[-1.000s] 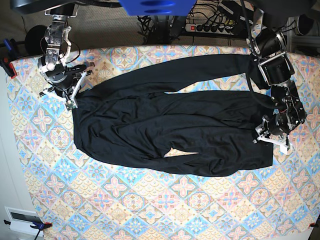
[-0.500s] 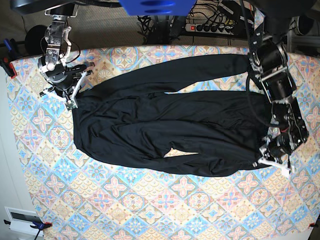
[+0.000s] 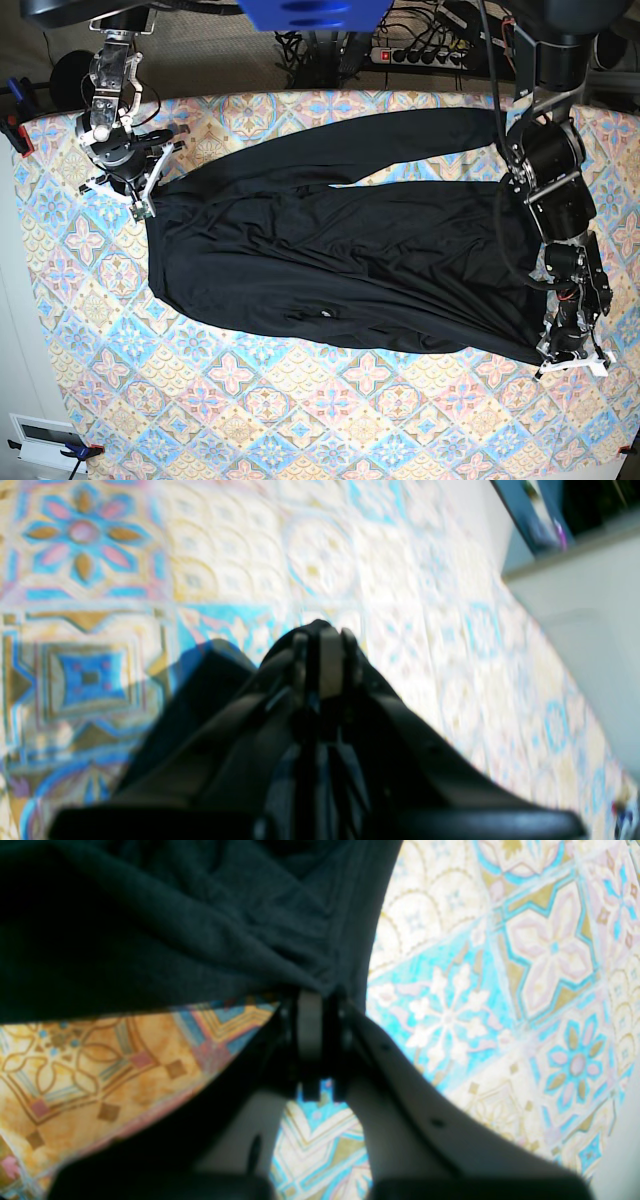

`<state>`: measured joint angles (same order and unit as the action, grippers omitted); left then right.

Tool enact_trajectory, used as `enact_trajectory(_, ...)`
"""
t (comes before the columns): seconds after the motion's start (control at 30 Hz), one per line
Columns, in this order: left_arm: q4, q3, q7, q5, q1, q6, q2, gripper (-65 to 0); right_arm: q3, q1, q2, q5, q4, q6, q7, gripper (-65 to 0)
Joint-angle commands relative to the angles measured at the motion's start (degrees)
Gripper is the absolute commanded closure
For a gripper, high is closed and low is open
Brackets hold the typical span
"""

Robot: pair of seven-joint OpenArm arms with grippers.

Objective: Layout the t-shirt on the table in an organized manner, then fold the t-shirt properly
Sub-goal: 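Reach the left gripper along the shirt and grasp its hem, then drag the hem with the left gripper back toward the collar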

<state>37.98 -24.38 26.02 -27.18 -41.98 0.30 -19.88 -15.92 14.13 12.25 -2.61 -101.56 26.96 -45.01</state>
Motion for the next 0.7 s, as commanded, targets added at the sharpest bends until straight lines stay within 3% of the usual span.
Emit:
enact_trajectory(0.0, -0.1, 0.1, -3.2, -0.2, -3.3, 0.0, -1.4, 0.0, -0.3, -0.3, 0.7, 0.0, -1.2, -0.3, 1.0, 0.0)
enact_trajectory(0.13, -3.6, 0.1, -7.1, 3.0, -7.5, 0.1, -1.0, 0.0, -0.2, -0.2, 0.7, 0.0, -1.2, -0.3, 1.0, 0.0)
enact_trajectory(0.27, -6.5, 0.1, -13.2, 11.1, -12.3, 0.1, 1.7, -0.4, -0.2, -0.1, 0.7, 0.0, -1.2, -0.3, 0.9, 0.0)
enact_trajectory(0.37, -8.7, 0.1, -17.5, 17.8, -16.2, 0.5, 4.2, -5.4, -0.2, 0.0, 0.7, 0.0, -1.3, -0.2, 0.9, 0.0)
enact_trajectory(0.53, -10.2, 0.1, -18.7, 26.4, -19.3, 10.5, 7.2, -19.6, -0.2, 0.0, 0.7, 0.0, -3.5, -0.2, 0.8, 0.0)
enact_trajectory(0.67, -10.2, 0.1, -16.4, 27.2, -18.3, 11.3, 7.1, -26.9, -0.1, 0.0, 0.7, 0.0, -5.2, -0.2, 0.7, 0.0)
